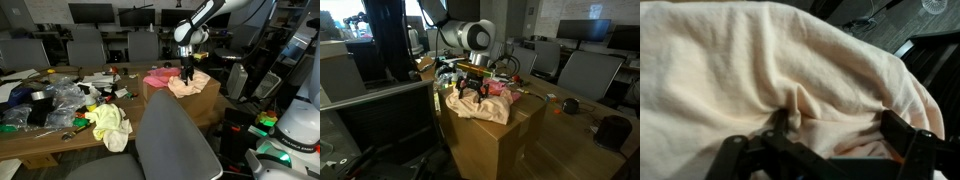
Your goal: Pick the clothes on the box and put them on the back rest of the chair
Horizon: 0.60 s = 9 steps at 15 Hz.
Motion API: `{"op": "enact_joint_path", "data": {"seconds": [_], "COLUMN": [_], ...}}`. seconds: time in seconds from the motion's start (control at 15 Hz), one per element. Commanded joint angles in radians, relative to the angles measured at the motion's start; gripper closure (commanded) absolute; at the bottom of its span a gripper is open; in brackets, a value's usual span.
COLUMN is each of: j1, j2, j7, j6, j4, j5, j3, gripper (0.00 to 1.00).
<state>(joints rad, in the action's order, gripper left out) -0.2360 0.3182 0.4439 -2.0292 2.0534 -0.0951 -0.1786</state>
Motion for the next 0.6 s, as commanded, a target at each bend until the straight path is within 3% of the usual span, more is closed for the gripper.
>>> {"op": "enact_joint_path", "data": {"seconds": [0.0,0.07,0.53], "j1": [-0.010,-0.013,-0.018], "j2": [0.007,0.001,-0.116], "j7": [-0.027,-0.023,-0.010], "j6": [-0.003,0.002,-0.005], "j4": [-0.008,-0.005,0.061], "j5": [0.030,0.029,0.069], "j3": [0.014,0.013,0.001], "gripper": [0.29,0.29,0.84]}}
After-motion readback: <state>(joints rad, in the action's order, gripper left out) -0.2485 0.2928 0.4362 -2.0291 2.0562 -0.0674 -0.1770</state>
